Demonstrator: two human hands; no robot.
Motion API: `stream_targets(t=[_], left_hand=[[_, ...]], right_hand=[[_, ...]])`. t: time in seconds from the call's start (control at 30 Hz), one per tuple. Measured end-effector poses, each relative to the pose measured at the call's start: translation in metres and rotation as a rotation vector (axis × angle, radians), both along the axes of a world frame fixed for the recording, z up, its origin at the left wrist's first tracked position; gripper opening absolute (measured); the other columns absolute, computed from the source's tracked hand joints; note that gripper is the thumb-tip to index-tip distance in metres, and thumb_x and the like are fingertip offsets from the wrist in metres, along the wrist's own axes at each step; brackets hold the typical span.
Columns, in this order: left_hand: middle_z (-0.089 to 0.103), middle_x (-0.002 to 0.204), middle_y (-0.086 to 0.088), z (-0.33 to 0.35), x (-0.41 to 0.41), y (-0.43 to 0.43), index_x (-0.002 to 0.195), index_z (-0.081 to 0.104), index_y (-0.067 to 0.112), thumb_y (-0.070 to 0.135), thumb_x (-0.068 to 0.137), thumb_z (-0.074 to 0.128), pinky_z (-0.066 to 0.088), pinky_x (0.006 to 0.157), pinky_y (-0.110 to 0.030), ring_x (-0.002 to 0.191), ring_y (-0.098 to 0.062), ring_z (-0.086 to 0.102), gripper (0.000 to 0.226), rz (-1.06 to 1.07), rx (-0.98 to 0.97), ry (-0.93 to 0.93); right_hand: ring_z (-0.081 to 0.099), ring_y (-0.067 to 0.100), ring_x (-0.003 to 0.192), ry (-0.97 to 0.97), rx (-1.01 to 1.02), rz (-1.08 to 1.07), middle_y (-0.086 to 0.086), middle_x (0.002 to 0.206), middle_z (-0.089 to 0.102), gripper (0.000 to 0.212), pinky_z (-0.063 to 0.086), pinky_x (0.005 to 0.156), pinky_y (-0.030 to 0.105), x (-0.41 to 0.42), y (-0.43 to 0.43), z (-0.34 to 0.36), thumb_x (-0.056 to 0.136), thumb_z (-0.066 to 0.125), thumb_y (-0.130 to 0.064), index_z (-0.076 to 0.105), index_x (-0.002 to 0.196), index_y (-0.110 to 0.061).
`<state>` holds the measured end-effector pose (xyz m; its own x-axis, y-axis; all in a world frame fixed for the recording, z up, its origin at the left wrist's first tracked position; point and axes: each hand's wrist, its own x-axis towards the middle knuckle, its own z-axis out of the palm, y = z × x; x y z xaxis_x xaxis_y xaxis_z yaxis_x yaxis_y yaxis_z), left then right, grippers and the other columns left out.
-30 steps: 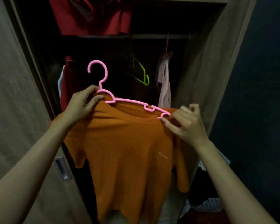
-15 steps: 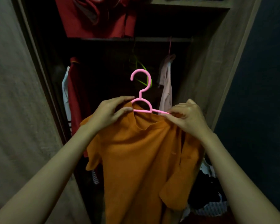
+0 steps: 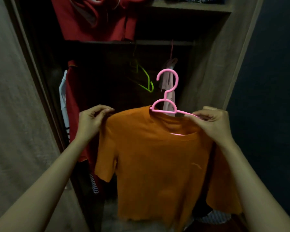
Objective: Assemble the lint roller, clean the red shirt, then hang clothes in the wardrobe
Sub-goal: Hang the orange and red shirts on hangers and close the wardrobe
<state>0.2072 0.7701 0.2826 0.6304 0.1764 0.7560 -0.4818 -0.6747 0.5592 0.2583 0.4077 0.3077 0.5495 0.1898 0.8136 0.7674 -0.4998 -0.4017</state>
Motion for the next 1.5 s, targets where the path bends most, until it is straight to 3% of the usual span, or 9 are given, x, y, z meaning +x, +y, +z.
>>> stream_targets(t=[0.17, 0.33, 0.47, 0.67, 0.83, 0.97, 1.17, 1.33, 1.5], left_hand=[[0.064, 0.104, 0.015, 0.001, 0.011, -0.033, 0.109, 0.06, 0.029, 0.039, 0.095, 0.053, 0.047, 0.084, -0.017, 0.099, -0.002, 0.061, 0.019, -0.167, 0.193, 0.21], [0.068, 0.097, 0.019, 0.005, 0.016, -0.036, 0.103, 0.068, 0.025, 0.026, 0.094, 0.058, 0.047, 0.087, -0.016, 0.1, 0.003, 0.061, 0.014, -0.184, 0.141, 0.129], [0.066, 0.101, 0.01, 0.006, 0.02, -0.047, 0.104, 0.069, 0.017, 0.021, 0.094, 0.059, 0.046, 0.086, -0.014, 0.098, 0.002, 0.059, 0.015, -0.121, 0.192, 0.101], [0.066, 0.095, 0.029, 0.014, 0.018, -0.026, 0.096, 0.064, 0.04, 0.021, 0.095, 0.058, 0.045, 0.087, -0.011, 0.099, 0.002, 0.062, 0.02, -0.122, 0.056, 0.071], [0.068, 0.099, 0.019, 0.017, 0.019, -0.014, 0.099, 0.066, 0.037, 0.02, 0.095, 0.059, 0.047, 0.09, -0.014, 0.102, -0.004, 0.063, 0.019, -0.106, 0.011, 0.028], [0.067, 0.096, 0.029, 0.018, 0.018, -0.015, 0.099, 0.065, 0.041, 0.018, 0.095, 0.058, 0.047, 0.09, -0.014, 0.103, -0.003, 0.063, 0.024, -0.111, 0.0, -0.011], [0.069, 0.104, 0.008, 0.016, 0.017, -0.017, 0.1, 0.067, 0.032, 0.016, 0.096, 0.056, 0.048, 0.092, -0.021, 0.104, -0.008, 0.064, 0.02, -0.138, 0.054, -0.034], [0.07, 0.098, 0.017, 0.012, 0.015, -0.017, 0.099, 0.068, 0.03, 0.014, 0.096, 0.057, 0.048, 0.091, -0.018, 0.102, -0.006, 0.064, 0.019, -0.137, -0.029, -0.052], [0.069, 0.096, 0.028, 0.012, 0.011, -0.016, 0.097, 0.068, 0.03, 0.011, 0.096, 0.055, 0.046, 0.089, -0.013, 0.102, -0.002, 0.064, 0.023, -0.213, -0.084, 0.0]], right_hand=[[0.055, 0.002, 0.061, 0.003, -0.03, -0.004, -0.013, 0.062, 0.056, 0.014, 0.036, 0.055, 0.006, -0.004, 0.006, 0.0, 0.076, 0.077, -0.023, 0.076, 0.082, -0.011], [0.064, 0.006, 0.075, 0.131, 0.132, 0.07, -0.008, 0.083, 0.069, 0.015, 0.049, 0.065, 0.013, -0.014, 0.014, 0.002, 0.08, 0.072, -0.025, 0.072, 0.094, -0.018], [0.055, 0.024, 0.063, 0.124, 0.233, 0.14, 0.011, 0.08, 0.064, 0.017, 0.047, 0.056, 0.027, -0.024, 0.03, 0.014, 0.086, 0.065, -0.027, 0.066, 0.101, -0.02], [0.048, 0.007, 0.113, 0.191, -0.208, -0.098, -0.007, 0.121, 0.051, 0.045, 0.032, 0.104, 0.038, -0.008, -0.002, 0.011, 0.09, 0.042, -0.055, 0.053, 0.126, -0.03], [0.061, 0.0, 0.081, 0.267, -0.222, 0.072, -0.01, 0.092, 0.063, 0.025, 0.052, 0.072, 0.021, -0.018, -0.02, -0.008, 0.095, 0.041, -0.042, 0.059, 0.108, -0.03], [0.058, 0.006, 0.057, 0.1, -0.169, -0.042, -0.013, 0.066, 0.055, 0.028, 0.044, 0.052, 0.013, -0.019, -0.009, -0.021, 0.097, 0.037, -0.038, 0.06, 0.106, -0.026], [0.05, 0.0, 0.046, -0.023, -0.176, -0.148, -0.015, 0.056, 0.047, 0.035, 0.037, 0.044, 0.014, -0.029, -0.002, -0.012, 0.097, 0.038, -0.034, 0.064, 0.109, -0.015], [0.058, -0.004, 0.096, 0.39, -0.194, 0.138, -0.019, 0.109, 0.06, 0.038, 0.045, 0.082, 0.015, -0.045, 0.003, 0.01, 0.091, 0.042, -0.043, 0.057, 0.122, -0.03], [0.065, 0.006, 0.093, 0.672, -0.276, 0.394, -0.011, 0.097, 0.068, 0.026, 0.05, 0.073, 0.018, -0.058, -0.019, 0.029, 0.088, 0.048, -0.038, 0.065, 0.101, -0.023]])
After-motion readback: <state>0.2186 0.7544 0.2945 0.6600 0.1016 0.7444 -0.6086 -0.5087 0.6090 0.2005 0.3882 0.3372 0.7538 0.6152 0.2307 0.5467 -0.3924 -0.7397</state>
